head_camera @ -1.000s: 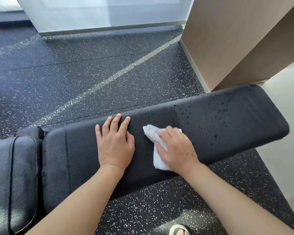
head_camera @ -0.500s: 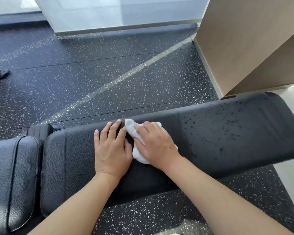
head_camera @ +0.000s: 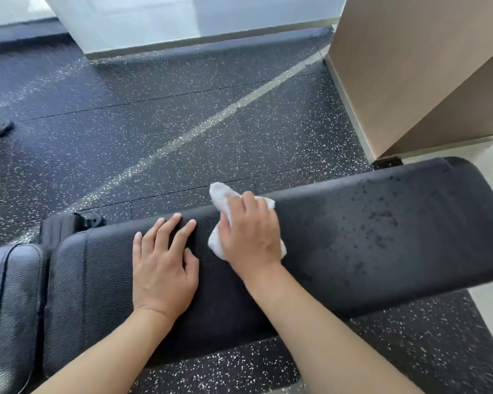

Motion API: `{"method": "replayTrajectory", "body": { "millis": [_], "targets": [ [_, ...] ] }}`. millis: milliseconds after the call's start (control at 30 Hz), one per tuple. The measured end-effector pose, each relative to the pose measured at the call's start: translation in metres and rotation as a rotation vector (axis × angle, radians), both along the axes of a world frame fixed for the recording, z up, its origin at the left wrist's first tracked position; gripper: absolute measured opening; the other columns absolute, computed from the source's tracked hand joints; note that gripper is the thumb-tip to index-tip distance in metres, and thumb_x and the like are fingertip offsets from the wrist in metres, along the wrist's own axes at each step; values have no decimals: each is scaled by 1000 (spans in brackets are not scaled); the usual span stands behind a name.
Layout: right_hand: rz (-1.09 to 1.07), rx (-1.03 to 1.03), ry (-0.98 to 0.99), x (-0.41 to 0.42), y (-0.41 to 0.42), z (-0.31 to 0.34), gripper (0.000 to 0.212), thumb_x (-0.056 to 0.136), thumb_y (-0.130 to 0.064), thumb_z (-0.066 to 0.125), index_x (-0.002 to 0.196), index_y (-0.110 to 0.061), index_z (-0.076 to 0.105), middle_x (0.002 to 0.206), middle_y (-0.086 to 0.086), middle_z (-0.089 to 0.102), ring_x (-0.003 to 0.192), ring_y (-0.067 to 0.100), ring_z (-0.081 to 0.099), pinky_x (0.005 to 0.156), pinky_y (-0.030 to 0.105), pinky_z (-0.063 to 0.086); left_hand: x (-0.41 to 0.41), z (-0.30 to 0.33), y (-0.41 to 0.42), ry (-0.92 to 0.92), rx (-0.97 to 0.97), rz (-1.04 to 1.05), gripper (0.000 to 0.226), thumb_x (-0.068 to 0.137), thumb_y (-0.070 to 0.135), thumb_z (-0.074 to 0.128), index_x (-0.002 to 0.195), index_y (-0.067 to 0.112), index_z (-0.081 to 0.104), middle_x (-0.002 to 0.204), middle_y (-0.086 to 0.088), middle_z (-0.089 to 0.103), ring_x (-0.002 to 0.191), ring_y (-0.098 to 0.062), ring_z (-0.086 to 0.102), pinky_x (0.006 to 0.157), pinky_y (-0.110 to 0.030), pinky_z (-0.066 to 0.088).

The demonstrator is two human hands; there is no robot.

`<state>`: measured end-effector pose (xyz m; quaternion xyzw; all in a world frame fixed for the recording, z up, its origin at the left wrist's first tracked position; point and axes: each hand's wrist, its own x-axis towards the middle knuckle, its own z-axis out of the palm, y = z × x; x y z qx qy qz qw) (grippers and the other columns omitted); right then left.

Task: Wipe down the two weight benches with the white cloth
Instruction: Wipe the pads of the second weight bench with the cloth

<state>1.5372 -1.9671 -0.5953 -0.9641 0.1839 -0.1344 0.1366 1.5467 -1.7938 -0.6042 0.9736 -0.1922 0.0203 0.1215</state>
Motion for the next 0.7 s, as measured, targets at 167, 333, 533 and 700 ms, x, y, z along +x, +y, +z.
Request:
{"method": "replayTrajectory", "body": {
  "millis": [167, 333, 533, 700],
  "targets": [
    [393, 32, -131, -4, 0, -6, 20, 90, -31, 61, 96, -13, 67, 91, 6, 63, 79, 27, 58, 67, 39, 49, -1, 1, -1, -4, 3, -3, 55, 92, 29, 42, 141, 17, 63, 154, -9, 54, 144, -39, 45, 121, -66, 28],
    [235, -73, -59, -23, -122, -10, 22, 93, -26, 58, 106, -10, 68, 94, 9, 61, 82, 31, 59, 68, 43, 51, 1, 0, -2, -30, 6, -17, 53, 93, 30, 44, 141, 17, 64, 153, -10, 54, 143, -40, 46, 121, -65, 27],
    [-217, -47, 38, -7, -117, -2, 18, 94, -29, 59, 98, -12, 61, 94, 9, 59, 83, 32, 55, 69, 42, 41, 1, -2, -1, -10, 12, -9, 54, 93, 31, 44, 142, 19, 63, 154, -9, 53, 145, -39, 45, 123, -64, 25],
    [40, 29, 36, 36, -12, -2, 23, 95, -34, 53, 106, -17, 63, 100, 4, 61, 89, 27, 56, 76, 41, 42, 2, 2, -3, 15, 5, -2, 54, 92, 29, 43, 141, 17, 63, 154, -11, 53, 144, -41, 45, 122, -65, 26]
  ]
}}
